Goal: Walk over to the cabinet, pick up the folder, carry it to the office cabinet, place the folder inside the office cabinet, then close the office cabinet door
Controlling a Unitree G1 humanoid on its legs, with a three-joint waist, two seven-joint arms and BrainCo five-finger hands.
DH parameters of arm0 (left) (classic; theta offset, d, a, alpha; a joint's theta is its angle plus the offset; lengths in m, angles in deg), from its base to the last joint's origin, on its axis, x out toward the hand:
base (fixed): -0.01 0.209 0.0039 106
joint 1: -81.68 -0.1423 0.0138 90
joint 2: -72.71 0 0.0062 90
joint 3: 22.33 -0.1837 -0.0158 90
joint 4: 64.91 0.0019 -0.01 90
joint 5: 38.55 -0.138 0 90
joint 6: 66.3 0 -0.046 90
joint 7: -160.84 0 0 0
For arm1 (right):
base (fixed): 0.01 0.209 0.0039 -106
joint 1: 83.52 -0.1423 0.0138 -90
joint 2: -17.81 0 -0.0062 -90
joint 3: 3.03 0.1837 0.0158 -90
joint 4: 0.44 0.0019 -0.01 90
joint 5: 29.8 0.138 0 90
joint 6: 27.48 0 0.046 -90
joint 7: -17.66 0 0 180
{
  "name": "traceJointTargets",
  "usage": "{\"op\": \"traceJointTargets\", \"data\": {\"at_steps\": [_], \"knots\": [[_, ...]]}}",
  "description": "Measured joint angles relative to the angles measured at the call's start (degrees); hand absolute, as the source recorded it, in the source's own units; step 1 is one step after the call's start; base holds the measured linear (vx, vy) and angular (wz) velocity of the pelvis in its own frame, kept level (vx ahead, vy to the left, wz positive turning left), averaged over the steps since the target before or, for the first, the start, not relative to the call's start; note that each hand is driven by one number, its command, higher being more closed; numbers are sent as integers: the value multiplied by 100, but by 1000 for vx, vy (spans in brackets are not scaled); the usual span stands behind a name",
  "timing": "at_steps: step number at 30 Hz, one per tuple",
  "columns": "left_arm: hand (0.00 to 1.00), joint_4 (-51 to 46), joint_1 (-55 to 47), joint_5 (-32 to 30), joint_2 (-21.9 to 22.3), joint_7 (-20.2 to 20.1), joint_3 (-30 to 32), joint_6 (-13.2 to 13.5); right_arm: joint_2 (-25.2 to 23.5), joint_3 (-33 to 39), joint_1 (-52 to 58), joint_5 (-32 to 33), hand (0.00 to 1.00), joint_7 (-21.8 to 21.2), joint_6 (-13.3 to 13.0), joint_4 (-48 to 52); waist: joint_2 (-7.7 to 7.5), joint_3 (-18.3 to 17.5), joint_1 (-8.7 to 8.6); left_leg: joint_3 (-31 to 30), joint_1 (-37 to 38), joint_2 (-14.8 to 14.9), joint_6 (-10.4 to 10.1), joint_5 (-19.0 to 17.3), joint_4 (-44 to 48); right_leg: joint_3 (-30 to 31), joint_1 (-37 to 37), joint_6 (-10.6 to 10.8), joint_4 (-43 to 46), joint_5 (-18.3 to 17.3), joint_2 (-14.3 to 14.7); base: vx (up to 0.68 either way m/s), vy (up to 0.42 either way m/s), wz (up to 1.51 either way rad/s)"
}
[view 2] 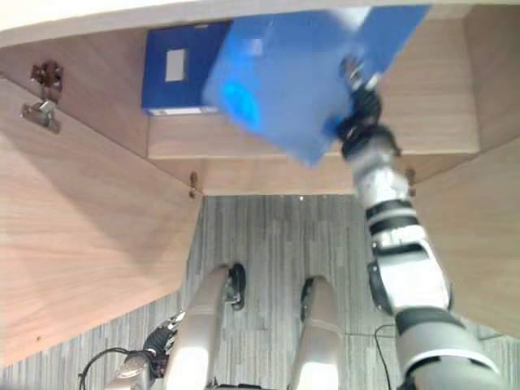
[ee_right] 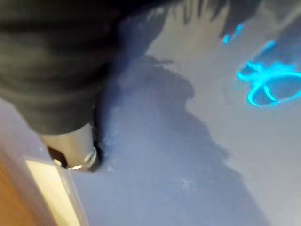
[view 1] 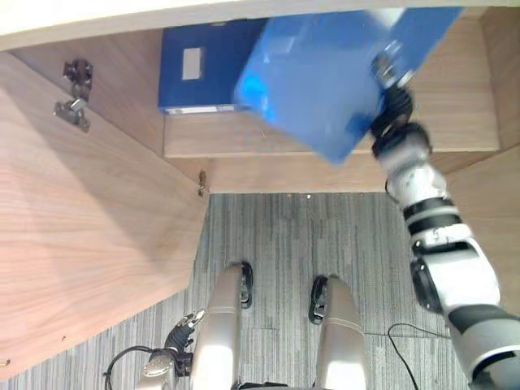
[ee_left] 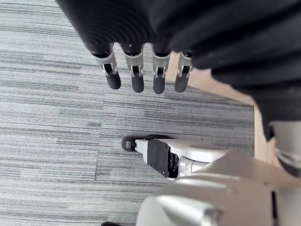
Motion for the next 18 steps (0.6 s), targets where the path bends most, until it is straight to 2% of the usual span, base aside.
{"op": "traceJointTargets", "data": {"at_steps": [1, 2, 4, 5, 7, 10, 18], "knots": [[0, -47, 0, 103, 18, 61, -1, 0, -4, 193, -87, 376, 100, 155, -78, -1, 1, 3, 50, -26, -32, -27, -1, 18, -14, -101, 7, 2, 6, -1, -64, 52, 2, 48], [0, -115, 0, 237, 35, 144, 2, 8, -92, 543, -94, 889, 100, 271, -361, 3, 26, 57, 114, -91, -35, -110, -11, 55, -59, -254, 68, 9, 15, -6, -179, 42, -6, 46], [0, -176, 0, 280, 48, 201, 4, 8, -188, 798, -127, 1307, 100, 263, -725, 32, 30, 102, 140, -130, -36, -188, -6, 89, -110, -352, 83, 18, 35, -12, -285, 28, -15, 35], [0, -216, 0, 285, 74, 224, 4, 17, -195, 1012, -240, 1658, 100, 264, -1020, 33, 57, 126, 181, -161, -60, -225, -1, 104, -119, -420, 84, 24, 48, -15, -340, 19, -17, 25], [0, -228, -2, 286, 123, 268, 14, 30, -120, 1254, -443, 1848, 100, 449, -1347, 6, 82, 150, 180, -235, -132, -270, -8, 128, -123, -491, 77, 36, 48, -24, -372, 11, -13, 22], [0, -252, -5, 391, 147, 321, 20, 32, -68, 1458, -560, 1879, 100, 542, -1532, -12, 88, 201, 180, -289, -206, -302, -25, 150, -123, -643, 52, 28, 79, -50, -454, -6, -15, 14], [0, -420, -6, 912, 203, 495, -18, 75, 574, 1436, -1264, 1836, 100, 1011, -1539, -405, 145, 338, 182, -568, -724, -504, -153, 385, -81, -922, -303, -65, 354, -224, -661, -46, -33, 26]]}}
